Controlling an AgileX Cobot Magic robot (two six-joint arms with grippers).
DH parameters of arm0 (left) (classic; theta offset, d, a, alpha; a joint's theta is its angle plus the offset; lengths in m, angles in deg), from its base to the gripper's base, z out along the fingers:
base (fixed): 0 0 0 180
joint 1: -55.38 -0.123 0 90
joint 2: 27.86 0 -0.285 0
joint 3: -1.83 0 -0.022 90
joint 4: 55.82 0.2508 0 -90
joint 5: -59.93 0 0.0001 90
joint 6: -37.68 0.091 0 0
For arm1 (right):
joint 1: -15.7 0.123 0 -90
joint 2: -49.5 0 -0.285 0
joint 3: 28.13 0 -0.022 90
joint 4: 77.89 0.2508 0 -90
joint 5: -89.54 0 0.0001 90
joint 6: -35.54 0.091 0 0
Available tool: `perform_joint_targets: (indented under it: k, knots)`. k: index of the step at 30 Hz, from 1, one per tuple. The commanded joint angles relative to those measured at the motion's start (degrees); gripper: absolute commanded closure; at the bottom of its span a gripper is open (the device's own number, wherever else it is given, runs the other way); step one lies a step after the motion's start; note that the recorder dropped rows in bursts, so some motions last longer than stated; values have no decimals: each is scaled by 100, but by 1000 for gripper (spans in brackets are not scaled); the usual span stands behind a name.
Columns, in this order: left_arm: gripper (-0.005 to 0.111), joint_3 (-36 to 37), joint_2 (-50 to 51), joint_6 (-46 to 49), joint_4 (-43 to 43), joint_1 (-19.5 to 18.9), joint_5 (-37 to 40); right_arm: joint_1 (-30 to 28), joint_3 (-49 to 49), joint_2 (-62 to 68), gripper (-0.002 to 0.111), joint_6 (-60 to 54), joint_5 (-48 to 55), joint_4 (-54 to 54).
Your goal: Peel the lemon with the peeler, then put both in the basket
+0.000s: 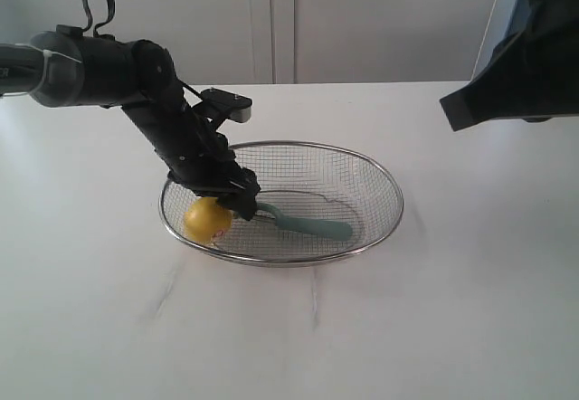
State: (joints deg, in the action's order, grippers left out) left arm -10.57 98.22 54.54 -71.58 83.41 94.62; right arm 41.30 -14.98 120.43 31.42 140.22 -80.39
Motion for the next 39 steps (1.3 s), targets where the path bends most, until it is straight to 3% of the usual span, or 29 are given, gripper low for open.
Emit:
perform_joint_targets:
  k: [1, 8, 16, 23, 39]
  knots:
    - [29, -17, -119, -42, -94, 25, 183, 3, 24, -37, 108, -2, -53, -23]
    - [32, -248, -831, -42, 5, 10, 750, 3, 24, -37, 108, -2, -53, -23]
    - [78, -481, -1943, -42, 566, 10, 1639, 3, 24, -37, 108, -2, -65, -23]
    - [106, -481, -2672, -406, 1241, 10, 2450, 3, 24, -37, 108, -2, -65, -23]
    - [107, -176, -4035, -460, 1464, 10, 3051, 3, 24, -37, 108, -2, -65, -23]
